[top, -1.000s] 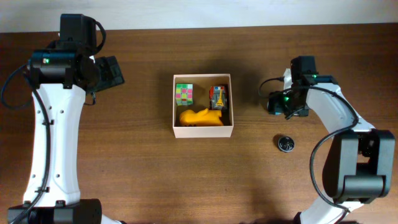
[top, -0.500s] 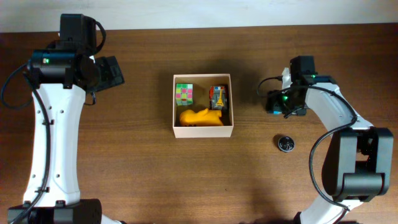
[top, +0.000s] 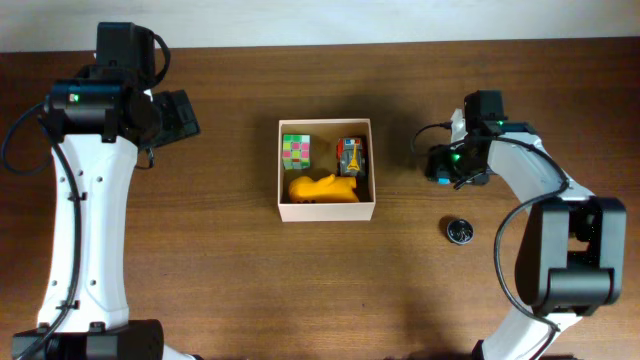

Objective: Pack container
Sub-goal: 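Carry the blue ball left with the right gripper and drop it into the box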

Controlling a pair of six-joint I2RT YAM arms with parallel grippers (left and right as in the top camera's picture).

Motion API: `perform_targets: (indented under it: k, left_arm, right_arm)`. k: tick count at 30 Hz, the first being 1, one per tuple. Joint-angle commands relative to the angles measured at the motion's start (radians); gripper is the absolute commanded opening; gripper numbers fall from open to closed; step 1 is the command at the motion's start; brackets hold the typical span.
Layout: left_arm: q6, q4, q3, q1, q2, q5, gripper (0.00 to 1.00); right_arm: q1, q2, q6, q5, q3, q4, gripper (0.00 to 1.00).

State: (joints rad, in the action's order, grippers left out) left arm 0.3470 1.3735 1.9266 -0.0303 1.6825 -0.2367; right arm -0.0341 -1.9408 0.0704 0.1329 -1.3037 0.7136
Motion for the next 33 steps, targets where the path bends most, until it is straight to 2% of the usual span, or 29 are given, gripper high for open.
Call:
perform_targets:
  k: [1, 6, 10, 13, 17, 22, 25, 29, 33]
  left_arm:
    - [-0.008, 0.001, 0.018, 0.003, -0.026, -0.004, 0.99]
    - [-0.008, 0.0, 0.018, 0.003, -0.026, -0.004, 0.99]
    - [-0.008, 0.0, 0.018, 0.003, -0.026, -0.004, 0.99]
    - [-0.008, 0.0, 0.018, 0.003, -0.026, -0.004, 0.99]
    - [-0.008, 0.0, 0.018, 0.003, -0.026, -0.004, 0.99]
    - [-0.008, 0.0, 0.018, 0.003, -0.026, -0.004, 0.99]
    - [-0.008, 0.001, 0.018, 0.003, -0.026, -0.004, 0.99]
    - [-0.008, 0.001, 0.018, 0.003, -0.026, -0.004, 0.99]
    - [-0.008, 0.0, 0.018, 0.003, -0.026, -0.004, 0.99]
  right_arm:
    - [-0.006, -0.016, -0.003, 0.014, -0.015, -0.004, 0.64]
    - [-0.006, -0.005, -0.003, 0.014, -0.034, -0.001, 0.6]
    - [-0.005, 0.019, -0.003, 0.014, -0.077, 0.029, 0.49]
    - [0.002, 0.037, -0.004, 0.014, -0.131, 0.077, 0.36]
    - [0.039, 0.055, -0.003, 0.018, -0.24, 0.183, 0.32]
    - [0.156, 0.082, -0.002, 0.061, -0.409, 0.33, 0.31]
    - [0.251, 0.088, 0.054, 0.062, -0.49, 0.381, 0.3]
    - [0.383, 0.086, 0.072, 0.04, -0.514, 0.352, 0.29]
    - [0.481, 0.06, 0.122, -0.076, -0.488, 0.303, 0.29]
